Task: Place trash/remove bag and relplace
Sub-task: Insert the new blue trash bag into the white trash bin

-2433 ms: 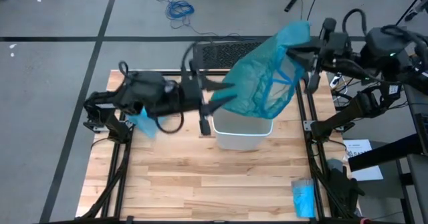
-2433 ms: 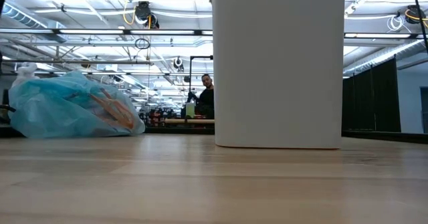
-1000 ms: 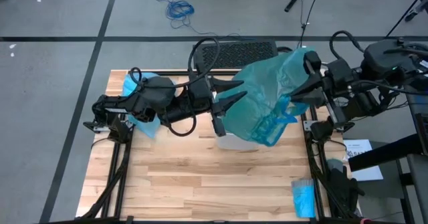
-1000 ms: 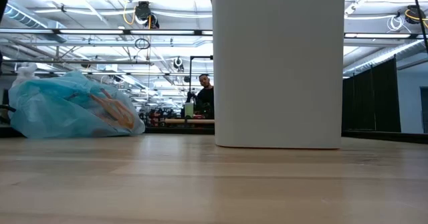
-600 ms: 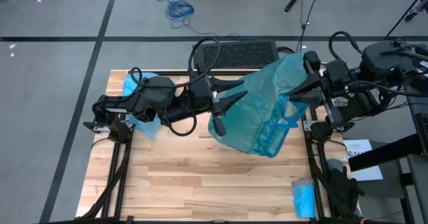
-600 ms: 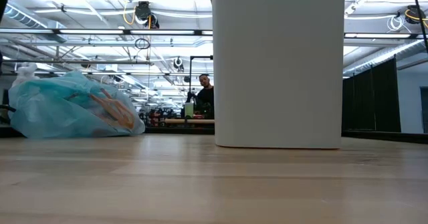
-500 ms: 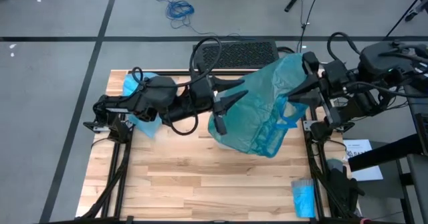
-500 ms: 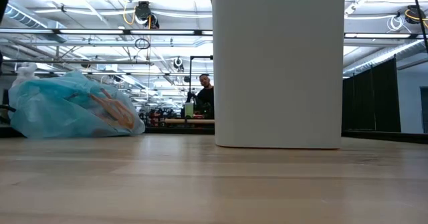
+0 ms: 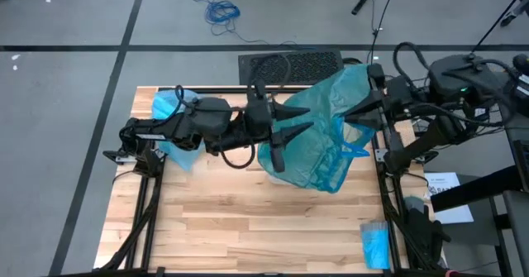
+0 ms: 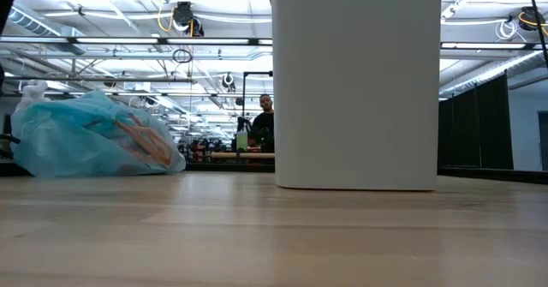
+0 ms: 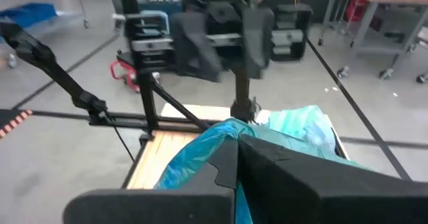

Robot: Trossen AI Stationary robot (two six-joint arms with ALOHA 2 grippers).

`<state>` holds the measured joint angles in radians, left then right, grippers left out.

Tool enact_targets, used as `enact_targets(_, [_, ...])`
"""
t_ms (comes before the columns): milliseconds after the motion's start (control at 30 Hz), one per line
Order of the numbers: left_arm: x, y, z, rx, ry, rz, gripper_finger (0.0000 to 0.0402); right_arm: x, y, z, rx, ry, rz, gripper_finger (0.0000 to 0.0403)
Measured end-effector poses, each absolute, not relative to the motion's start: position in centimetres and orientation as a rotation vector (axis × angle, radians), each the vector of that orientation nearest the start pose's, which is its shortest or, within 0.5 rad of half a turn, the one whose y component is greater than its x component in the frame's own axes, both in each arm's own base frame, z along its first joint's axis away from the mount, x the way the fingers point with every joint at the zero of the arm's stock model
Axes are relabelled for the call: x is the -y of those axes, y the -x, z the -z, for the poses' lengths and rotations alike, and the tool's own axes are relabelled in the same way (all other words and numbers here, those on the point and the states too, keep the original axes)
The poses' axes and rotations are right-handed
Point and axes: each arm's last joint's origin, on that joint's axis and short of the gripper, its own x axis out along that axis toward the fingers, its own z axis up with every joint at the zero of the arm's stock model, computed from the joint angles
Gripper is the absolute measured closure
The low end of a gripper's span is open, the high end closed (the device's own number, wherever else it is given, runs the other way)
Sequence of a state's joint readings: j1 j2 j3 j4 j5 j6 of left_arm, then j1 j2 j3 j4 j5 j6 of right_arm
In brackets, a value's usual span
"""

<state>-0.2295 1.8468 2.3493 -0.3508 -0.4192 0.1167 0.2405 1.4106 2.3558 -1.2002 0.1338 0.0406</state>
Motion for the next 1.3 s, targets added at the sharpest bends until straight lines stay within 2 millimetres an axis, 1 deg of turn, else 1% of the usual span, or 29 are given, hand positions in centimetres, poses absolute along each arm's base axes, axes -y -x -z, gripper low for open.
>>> enact_targets(67, [7.4,-36.6,-54.0,0.123,-0.095,-0.179,0.0260,-3.5,-16.8,-57.1,-0.271,0.009,-0.087,0.0403])
enact_targets(200, [7.2,-37.0,-53.7,0.113,-0.096,-0.175,0.0224,-3.4,-18.0,-56.7,-0.296,0.022,-0.074,0.0403])
enact_targets(300, [6.8,-37.8,-53.1,0.100,-0.056,-0.185,0.0196,-3.5,-18.7,-56.5,-0.310,0.038,-0.071,0.0403])
enact_targets(400, [6.5,-38.6,-52.4,0.080,-0.034,-0.164,0.0178,-3.6,-19.2,-56.3,-0.317,0.055,-0.073,0.0403])
enact_targets(700, [6.6,-39.4,-51.4,0.029,-0.048,-0.144,0.0173,-3.6,-19.4,-56.3,-0.309,0.063,-0.079,0.0403])
enact_targets(967, [6.1,-39.5,-51.4,0.033,-0.047,-0.175,0.0174,-3.8,-19.6,-56.4,-0.300,0.057,-0.131,0.0403])
enact_targets(1067, [5.9,-39.5,-51.5,0.045,-0.044,-0.193,0.0191,-3.8,-19.6,-56.4,-0.300,0.059,-0.130,0.0403])
enact_targets(1133, [5.7,-39.6,-51.6,0.049,-0.043,-0.196,0.0221,-3.8,-19.6,-56.4,-0.300,0.064,-0.129,0.0403])
enact_targets(1200, [5.6,-39.6,-51.6,0.048,-0.044,-0.186,0.0266,-3.8,-19.6,-56.4,-0.300,0.065,-0.129,0.0403])
enact_targets(1300, [5.6,-39.6,-51.5,0.047,-0.049,-0.170,0.0354,-3.8,-19.6,-56.4,-0.301,0.078,-0.129,0.0403])
